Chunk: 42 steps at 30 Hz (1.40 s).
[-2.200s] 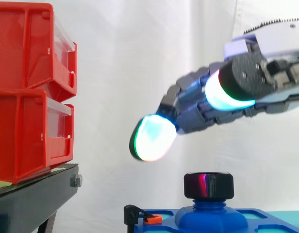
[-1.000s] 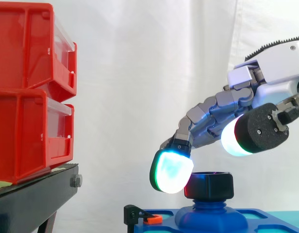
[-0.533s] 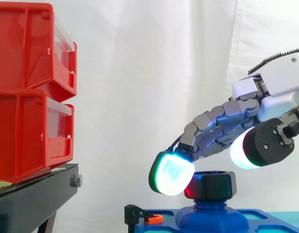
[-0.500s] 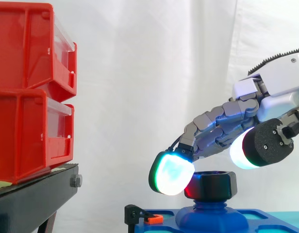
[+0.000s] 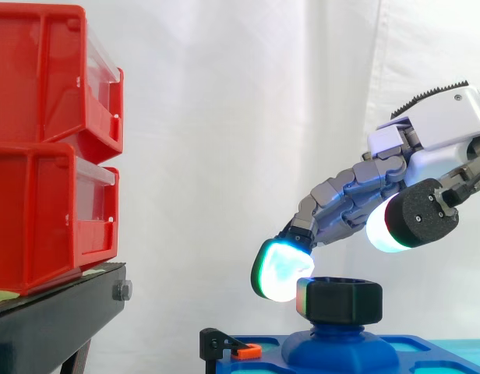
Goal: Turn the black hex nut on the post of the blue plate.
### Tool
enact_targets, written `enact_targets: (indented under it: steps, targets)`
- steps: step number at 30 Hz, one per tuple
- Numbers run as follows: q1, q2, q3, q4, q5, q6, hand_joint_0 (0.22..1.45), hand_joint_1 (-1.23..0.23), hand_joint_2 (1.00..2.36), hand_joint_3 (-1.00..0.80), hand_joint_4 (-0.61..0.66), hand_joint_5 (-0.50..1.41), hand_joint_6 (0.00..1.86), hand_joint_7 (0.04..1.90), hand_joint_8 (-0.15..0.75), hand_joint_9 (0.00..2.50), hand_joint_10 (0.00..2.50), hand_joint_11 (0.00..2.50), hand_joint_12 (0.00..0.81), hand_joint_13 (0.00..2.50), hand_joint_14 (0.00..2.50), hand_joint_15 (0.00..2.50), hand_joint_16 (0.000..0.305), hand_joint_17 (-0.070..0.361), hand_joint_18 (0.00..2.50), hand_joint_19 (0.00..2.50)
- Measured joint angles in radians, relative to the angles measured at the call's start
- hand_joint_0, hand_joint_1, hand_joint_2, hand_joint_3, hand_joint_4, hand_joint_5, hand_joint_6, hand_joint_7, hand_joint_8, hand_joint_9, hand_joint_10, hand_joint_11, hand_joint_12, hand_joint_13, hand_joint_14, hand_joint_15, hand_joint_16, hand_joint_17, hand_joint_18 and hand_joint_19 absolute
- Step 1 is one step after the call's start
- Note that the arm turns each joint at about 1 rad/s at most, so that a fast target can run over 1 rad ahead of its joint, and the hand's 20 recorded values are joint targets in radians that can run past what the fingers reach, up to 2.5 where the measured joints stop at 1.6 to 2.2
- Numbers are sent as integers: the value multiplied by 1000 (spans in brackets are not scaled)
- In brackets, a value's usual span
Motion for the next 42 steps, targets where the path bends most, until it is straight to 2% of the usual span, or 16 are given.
enact_targets:
  steps: [5,9,12,14,24,27,33,42]
  targets:
    - [-31,0,3,-1,-40,0,479,-356,1000,-500,122,-233,502,683,181,120,0,0,332,65,0,0,59,132,0,32]
    - [-52,0,23,0,-73,0,479,-357,1000,-500,122,-233,502,683,182,119,0,0,333,67,0,0,59,132,0,38]
    - [-62,0,42,5,-94,-1,479,-357,1000,-500,123,-233,502,681,181,121,0,0,332,70,0,0,59,132,0,33]
    - [-63,0,54,10,-100,-1,479,-357,1000,-500,122,-233,502,683,181,122,0,0,332,70,0,0,59,132,0,37]
    - [-42,-10,73,84,-103,4,479,-355,1000,-500,123,-233,502,681,182,125,0,0,330,74,0,0,59,132,0,35]
    - [-30,-20,73,97,-99,4,478,-353,1000,-500,126,-232,502,684,183,129,0,0,331,75,0,0,59,132,0,31]
    - [5,-28,73,114,-87,2,478,-349,1000,-500,127,-230,502,684,183,130,0,0,331,75,0,0,58,132,0,40]
    - [41,-29,72,115,-81,2,478,-345,1000,-500,132,-228,502,695,185,132,0,0,333,77,1,0,58,131,0,33]
